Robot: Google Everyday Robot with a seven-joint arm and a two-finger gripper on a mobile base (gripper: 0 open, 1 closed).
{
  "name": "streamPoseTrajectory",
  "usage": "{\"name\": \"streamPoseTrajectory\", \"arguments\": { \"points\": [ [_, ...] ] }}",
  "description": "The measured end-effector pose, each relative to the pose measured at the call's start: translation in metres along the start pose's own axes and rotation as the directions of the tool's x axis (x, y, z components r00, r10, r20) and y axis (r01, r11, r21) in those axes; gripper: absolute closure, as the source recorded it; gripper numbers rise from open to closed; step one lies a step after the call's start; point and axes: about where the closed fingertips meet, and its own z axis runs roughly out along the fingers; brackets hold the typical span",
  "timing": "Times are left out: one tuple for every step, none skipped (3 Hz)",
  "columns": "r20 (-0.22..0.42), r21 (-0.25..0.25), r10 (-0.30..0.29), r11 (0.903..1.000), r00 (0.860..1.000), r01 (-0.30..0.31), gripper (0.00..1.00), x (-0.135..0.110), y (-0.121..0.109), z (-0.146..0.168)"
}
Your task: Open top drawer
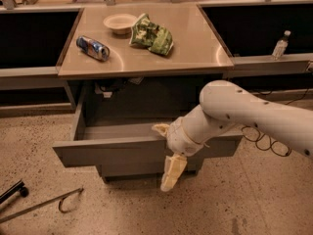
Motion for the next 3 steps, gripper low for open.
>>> {"name": "streamPoseTrajectory", "arguments": {
  "points": [
    [0.003, 0.002, -0.052, 0.9986, 0.999, 0.052, 0.00, -0.012, -0.041, 0.017],
    [0.013, -0.081, -0.078, 0.9936, 0.997, 0.079, 0.00, -0.020, -0.055, 0.048],
    [0.039, -0.199, -0.065, 0.9774, 0.997, 0.072, 0.00, -0.024, -0.021, 0.066]
  ]
}}
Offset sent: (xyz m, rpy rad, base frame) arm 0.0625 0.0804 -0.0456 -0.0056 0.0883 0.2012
